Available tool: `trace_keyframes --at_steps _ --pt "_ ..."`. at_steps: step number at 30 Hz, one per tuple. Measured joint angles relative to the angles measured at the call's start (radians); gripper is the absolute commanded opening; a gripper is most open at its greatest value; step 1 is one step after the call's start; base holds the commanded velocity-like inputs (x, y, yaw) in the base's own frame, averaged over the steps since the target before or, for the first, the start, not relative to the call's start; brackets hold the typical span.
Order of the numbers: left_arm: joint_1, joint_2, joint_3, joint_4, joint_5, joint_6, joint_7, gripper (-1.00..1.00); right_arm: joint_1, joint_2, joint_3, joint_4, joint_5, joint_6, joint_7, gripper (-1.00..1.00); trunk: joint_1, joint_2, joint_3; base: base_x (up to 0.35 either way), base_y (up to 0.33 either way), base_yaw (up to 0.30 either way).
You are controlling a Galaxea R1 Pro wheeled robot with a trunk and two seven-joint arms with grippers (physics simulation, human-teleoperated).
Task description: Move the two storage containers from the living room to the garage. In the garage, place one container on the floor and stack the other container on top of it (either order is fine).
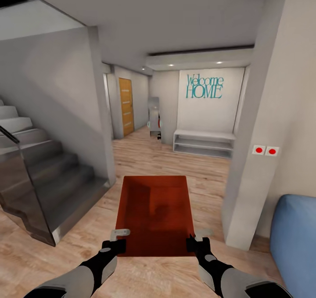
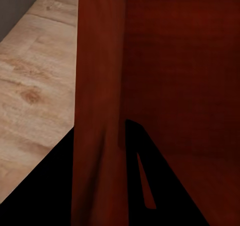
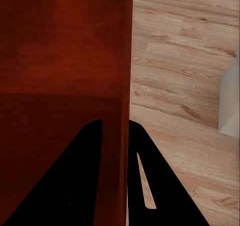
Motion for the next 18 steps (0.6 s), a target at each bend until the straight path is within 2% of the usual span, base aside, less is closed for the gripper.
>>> trace_keyframes --at_steps 18 --pt "0.000 0.000 0.001 0.000 0.000 0.000 -0.001 -1.00 0.000 0.000 0.000 0.000 0.001 0.000 0.000 -1.00 0.000 0.000 0.000 0.322 0.000 0.000"
